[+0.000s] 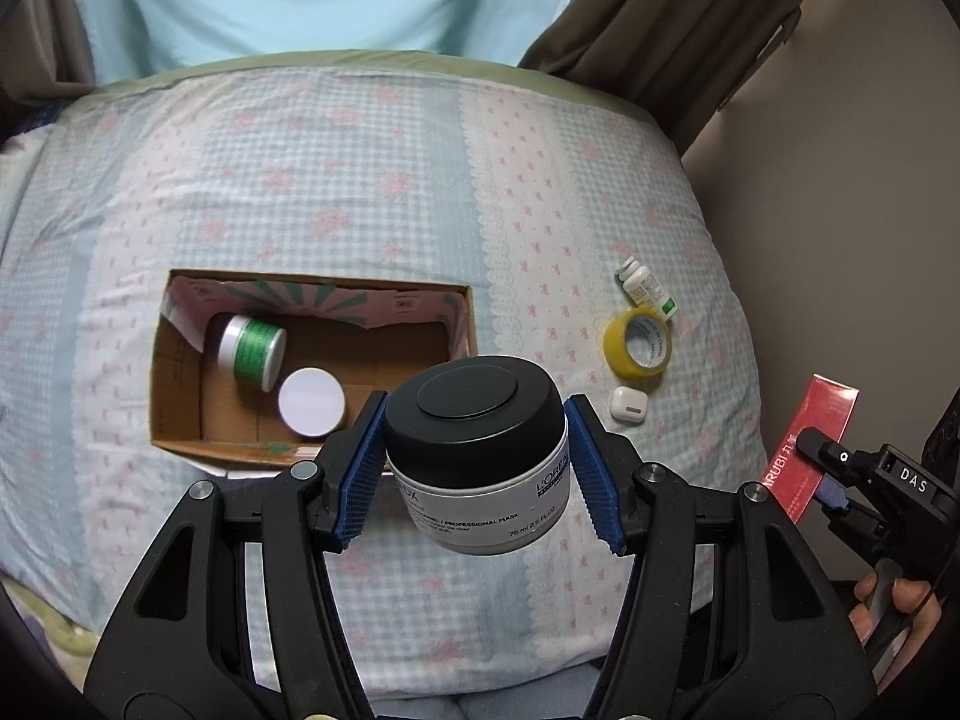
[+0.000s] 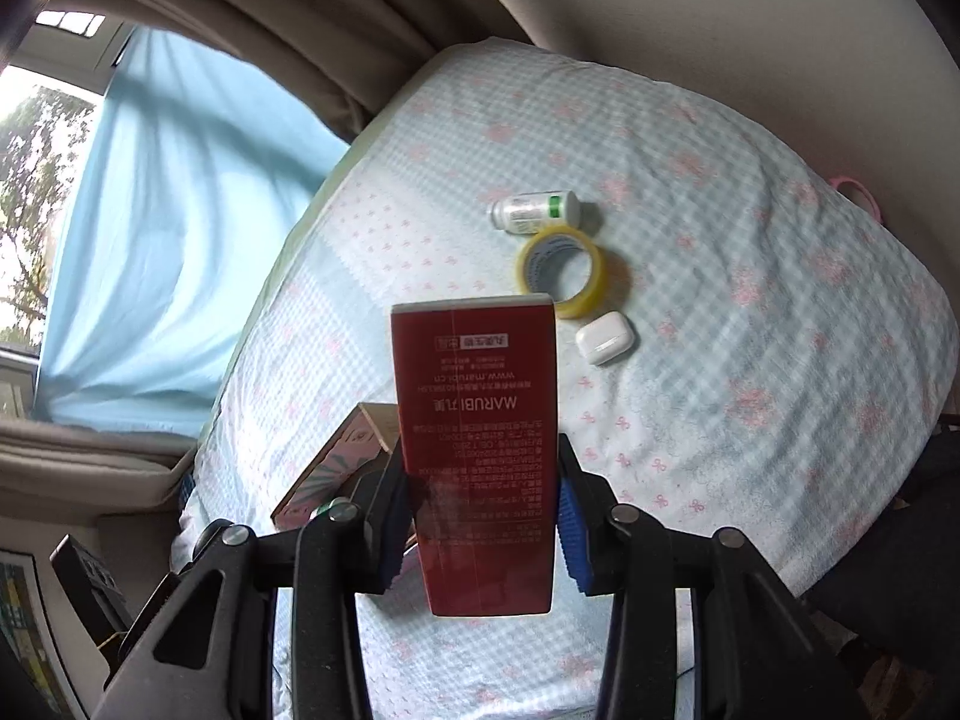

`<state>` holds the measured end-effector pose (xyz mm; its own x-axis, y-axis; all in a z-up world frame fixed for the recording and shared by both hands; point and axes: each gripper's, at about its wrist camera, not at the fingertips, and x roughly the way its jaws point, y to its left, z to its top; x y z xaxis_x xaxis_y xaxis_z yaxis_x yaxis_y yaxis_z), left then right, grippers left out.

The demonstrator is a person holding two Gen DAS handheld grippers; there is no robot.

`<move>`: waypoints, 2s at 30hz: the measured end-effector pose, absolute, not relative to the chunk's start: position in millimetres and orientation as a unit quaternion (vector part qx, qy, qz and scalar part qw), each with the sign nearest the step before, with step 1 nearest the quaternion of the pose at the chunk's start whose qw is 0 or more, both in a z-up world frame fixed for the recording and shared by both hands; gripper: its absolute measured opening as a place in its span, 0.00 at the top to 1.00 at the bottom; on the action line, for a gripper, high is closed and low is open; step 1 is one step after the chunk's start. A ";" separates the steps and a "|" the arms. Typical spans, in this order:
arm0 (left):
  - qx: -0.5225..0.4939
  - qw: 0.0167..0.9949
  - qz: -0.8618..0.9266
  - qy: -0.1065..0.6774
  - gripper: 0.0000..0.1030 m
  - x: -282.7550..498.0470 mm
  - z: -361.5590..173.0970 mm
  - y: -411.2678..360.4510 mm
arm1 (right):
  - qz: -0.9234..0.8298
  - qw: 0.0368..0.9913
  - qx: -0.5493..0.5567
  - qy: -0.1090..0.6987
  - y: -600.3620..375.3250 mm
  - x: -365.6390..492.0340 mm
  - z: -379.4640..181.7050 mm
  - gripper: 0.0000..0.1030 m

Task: Organize rigid objects
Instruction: 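Carry red box and black-lidded jar over the box and lower them in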

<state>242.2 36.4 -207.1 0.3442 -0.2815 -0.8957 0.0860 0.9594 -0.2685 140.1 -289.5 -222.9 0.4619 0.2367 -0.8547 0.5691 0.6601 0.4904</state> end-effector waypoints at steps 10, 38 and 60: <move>-0.073 0.816 -0.092 0.565 0.47 223.9 -203.8 136.5 | -0.031 0.777 0.351 0.521 -166.4 172.1 -201.0 0.63; -0.006 0.729 -0.010 0.684 0.47 293.0 -365.6 185.8 | 0.099 0.735 0.116 0.661 -29.0 308.5 -328.7 0.63; 0.149 0.687 -0.052 0.709 0.47 318.3 -441.5 152.4 | 0.102 0.696 0.022 0.710 4.2 338.8 -413.6 0.63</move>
